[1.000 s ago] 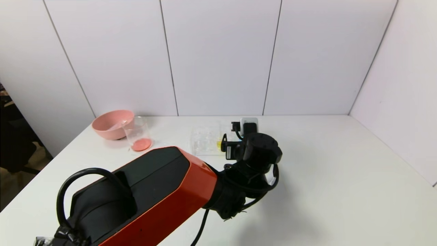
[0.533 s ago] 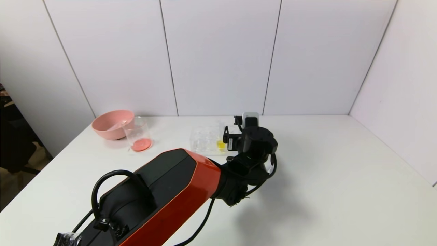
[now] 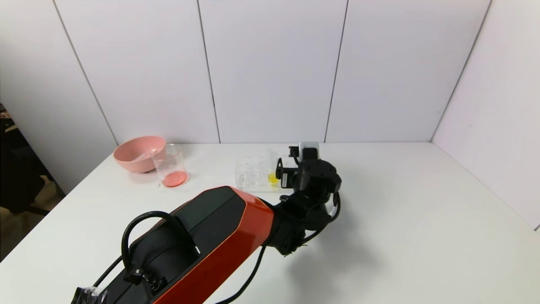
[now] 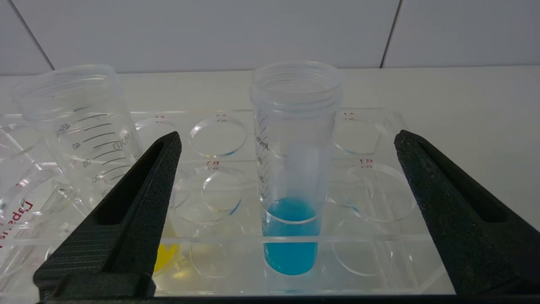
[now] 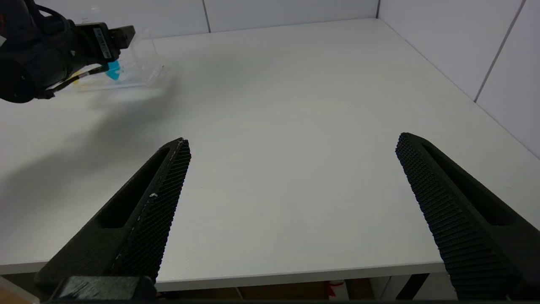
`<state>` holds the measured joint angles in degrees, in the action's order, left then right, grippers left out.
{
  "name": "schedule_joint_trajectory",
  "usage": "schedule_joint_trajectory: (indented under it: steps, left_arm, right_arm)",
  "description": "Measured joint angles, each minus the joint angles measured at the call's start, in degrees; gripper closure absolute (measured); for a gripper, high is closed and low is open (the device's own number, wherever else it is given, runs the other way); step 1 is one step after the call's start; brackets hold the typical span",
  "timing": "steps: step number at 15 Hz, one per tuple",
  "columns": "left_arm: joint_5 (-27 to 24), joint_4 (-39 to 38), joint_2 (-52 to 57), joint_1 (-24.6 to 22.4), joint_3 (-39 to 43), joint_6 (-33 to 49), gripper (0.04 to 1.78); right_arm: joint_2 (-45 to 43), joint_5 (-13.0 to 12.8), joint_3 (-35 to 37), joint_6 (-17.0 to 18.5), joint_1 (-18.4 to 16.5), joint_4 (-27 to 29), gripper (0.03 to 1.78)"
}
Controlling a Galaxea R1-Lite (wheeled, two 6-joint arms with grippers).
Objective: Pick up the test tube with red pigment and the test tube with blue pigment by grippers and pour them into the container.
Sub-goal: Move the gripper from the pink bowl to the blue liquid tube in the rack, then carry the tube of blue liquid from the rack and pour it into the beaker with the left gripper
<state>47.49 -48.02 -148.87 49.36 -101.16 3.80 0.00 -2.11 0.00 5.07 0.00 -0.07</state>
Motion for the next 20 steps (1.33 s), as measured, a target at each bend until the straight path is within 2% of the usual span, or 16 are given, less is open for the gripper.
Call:
schedule_joint_trajectory:
  steps: [3,5,9,10,20]
  left_arm:
    - [0.0,0.1,-0.02,-0.11,0.0,0.0,0.29]
    - [-0.12,0.1,-0.06,-0.07,0.0,0.02,0.56]
    - [-0.26,0.04,-0.06,-0.07,-0.06,0.02,1.28]
    - [-0.2,0.06,-0.06,-0.05,-0.06,0.0,1.36]
    - [0.0,-0.05,0.41,-0.13,-2.39,-1.55,1.37]
  right_arm:
    - [0.0,0.0,0.0,0.0,0.0,0.0,0.04]
    - [0.0,0.02,0.0,-0.01,0.0,0.0,0.04]
    - [0.0,0.0,0.0,0.0,-0.02,0.0,0.04]
    - [0.0,0.0,0.0,0.0,-0.02,0.0,0.04]
    - [0.0,0.0,0.0,0.0,0.0,0.0,0.04]
